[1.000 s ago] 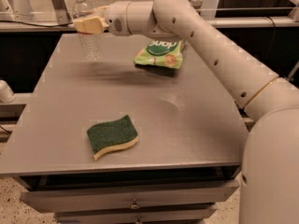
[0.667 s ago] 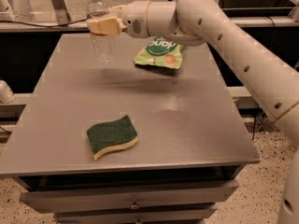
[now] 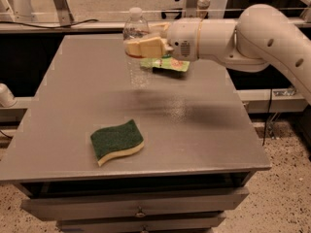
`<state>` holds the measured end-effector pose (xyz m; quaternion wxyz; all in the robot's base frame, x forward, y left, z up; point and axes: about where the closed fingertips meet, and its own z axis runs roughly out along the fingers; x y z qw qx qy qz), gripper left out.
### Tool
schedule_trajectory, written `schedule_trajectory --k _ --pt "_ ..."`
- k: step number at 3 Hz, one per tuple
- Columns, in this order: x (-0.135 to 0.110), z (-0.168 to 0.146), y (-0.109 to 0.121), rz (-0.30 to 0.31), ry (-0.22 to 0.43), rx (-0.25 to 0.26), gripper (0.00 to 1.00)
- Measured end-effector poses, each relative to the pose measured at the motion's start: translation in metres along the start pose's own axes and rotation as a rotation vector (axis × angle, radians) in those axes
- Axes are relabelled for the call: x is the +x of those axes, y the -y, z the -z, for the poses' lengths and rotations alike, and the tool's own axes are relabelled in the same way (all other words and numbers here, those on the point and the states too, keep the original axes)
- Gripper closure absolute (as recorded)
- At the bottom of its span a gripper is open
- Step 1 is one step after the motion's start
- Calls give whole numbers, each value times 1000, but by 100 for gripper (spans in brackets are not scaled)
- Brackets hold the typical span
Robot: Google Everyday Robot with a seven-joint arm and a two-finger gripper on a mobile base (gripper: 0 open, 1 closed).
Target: Move water bottle near sponge
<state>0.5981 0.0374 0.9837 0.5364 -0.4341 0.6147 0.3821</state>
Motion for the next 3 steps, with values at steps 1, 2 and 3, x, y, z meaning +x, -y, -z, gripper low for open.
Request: schedule_trajectory --k 1,2,3 --pt "20 45 -27 -41 -38 30 100" --pt "32 72 -49 -75 -60 55 100" --pt "36 87 -66 -95 -60 69 100"
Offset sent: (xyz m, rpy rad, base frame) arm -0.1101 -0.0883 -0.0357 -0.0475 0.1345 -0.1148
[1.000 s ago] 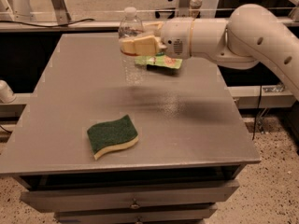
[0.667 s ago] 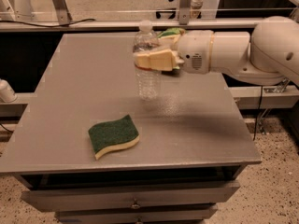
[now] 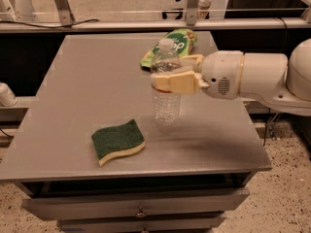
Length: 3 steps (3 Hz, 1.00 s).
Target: Move water bottle near sponge
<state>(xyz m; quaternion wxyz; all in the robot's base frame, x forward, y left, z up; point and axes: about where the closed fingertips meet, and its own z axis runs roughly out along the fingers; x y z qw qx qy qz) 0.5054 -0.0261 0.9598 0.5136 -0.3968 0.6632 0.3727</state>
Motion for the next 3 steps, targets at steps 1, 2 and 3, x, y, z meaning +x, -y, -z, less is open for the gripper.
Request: schedule_trajectory --k 1,2,3 --pt "4 6 -13 -18 18 11 100" --pt "6 3 -21 -26 44 15 100" --pt "9 -3 -30 -15 69 15 100"
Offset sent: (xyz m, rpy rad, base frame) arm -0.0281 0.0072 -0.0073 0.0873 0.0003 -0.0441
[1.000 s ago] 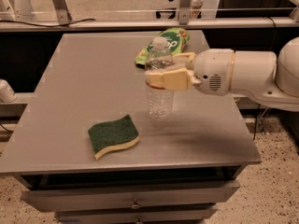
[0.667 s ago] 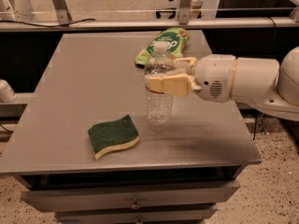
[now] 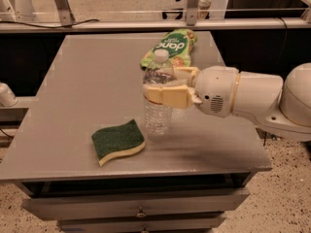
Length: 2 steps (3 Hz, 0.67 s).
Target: Move water bottle near sponge
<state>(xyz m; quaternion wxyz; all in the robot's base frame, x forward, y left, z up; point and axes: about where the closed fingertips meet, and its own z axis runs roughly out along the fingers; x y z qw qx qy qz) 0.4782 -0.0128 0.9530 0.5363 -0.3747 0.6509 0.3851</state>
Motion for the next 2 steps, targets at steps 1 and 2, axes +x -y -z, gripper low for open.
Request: schedule_trajectory --k 1,2 --pt "6 -2 -8 36 9 -9 88" --pt "10 -2 -14 86 19 -20 65"
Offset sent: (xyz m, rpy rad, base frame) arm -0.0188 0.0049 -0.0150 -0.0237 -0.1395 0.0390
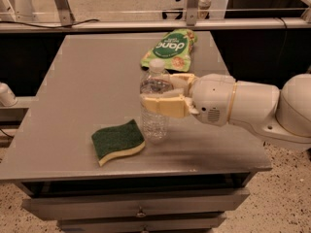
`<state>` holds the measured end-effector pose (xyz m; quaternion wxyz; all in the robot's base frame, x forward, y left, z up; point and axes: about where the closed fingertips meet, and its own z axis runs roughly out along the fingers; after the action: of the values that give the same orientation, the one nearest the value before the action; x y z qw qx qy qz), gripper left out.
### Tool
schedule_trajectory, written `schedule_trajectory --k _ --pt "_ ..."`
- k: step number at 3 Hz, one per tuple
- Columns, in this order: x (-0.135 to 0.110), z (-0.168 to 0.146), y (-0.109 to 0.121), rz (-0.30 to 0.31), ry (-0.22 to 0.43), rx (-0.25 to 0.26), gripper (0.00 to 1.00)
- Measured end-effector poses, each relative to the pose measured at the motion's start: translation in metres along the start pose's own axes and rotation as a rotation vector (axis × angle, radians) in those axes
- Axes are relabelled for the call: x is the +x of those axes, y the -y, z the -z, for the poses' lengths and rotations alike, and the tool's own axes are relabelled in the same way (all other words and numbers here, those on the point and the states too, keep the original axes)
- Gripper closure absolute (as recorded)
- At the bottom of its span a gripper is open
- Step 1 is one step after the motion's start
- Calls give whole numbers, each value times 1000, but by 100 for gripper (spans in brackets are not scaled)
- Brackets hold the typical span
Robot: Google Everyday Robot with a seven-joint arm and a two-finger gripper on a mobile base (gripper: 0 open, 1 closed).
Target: Move water bottle near sponge
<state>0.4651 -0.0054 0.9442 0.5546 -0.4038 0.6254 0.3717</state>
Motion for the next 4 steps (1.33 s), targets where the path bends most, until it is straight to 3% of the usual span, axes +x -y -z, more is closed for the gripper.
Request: schedule_trajectory --k 2,3,4 --pt "-1 -1 -6 66 20 -18 17" --pt "-3 -1 -8 86 26 -24 0" --pt "-3 -1 -8 90 27 -25 0"
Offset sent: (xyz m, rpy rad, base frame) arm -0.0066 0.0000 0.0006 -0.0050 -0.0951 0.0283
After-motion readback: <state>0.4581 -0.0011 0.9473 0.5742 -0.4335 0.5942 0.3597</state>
